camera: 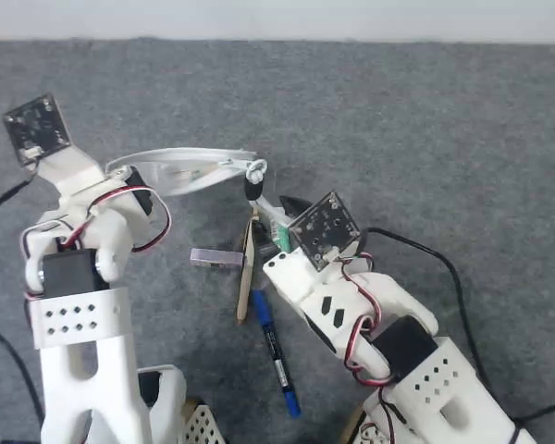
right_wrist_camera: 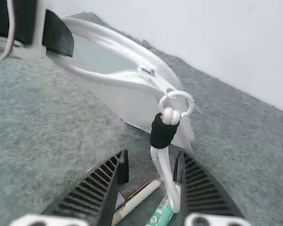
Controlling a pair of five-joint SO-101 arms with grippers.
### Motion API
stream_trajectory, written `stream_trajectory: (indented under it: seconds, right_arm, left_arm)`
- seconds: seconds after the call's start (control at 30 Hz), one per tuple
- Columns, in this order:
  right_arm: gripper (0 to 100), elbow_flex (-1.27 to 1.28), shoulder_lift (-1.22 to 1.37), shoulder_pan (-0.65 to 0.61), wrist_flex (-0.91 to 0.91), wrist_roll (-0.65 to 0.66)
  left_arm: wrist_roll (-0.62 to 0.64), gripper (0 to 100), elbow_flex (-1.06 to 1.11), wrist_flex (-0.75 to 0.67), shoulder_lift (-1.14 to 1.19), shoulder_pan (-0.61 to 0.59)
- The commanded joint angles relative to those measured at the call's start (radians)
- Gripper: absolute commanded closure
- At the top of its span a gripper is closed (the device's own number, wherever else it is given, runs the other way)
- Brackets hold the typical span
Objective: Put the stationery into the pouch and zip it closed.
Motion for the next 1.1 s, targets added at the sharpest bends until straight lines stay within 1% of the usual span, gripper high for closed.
stream_trajectory:
  seconds: [0.0,0.13,0.23,0.33,0.47,0.73,0.9,1.07]
  right_arm:
    - [84.4,-0.066,-0.036,0.021,0.056,-0.014]
    - [84.4,-0.107,-0.036,0.022,0.122,-0.014]
    - [84.4,-0.109,-0.033,0.024,0.130,-0.014]
    - [84.4,-0.127,0.013,0.053,0.131,-0.014]
    - [84.4,-0.180,0.150,0.085,0.133,-0.014]
    - [84.4,-0.298,0.450,0.085,0.133,-0.017]
    - [84.4,-0.379,0.631,0.088,0.134,-0.087]
    - [84.4,-0.463,0.816,0.090,0.134,-0.094]
  left_arm:
    - [0.012,99,0.001,-0.023,0.015,-0.012]
    - [0.012,99,-0.013,-0.017,0.015,-0.041]
    - [0.009,99,-0.044,0.015,0.015,-0.064]
    - [0.009,99,-0.053,0.023,0.015,-0.081]
    - [0.009,99,-0.056,0.021,0.015,-0.100]
    - [0.011,99,-0.056,0.020,0.015,-0.103]
    - [0.011,99,-0.056,0.020,0.015,-0.103]
    - [0.011,99,-0.056,0.021,0.015,-0.103]
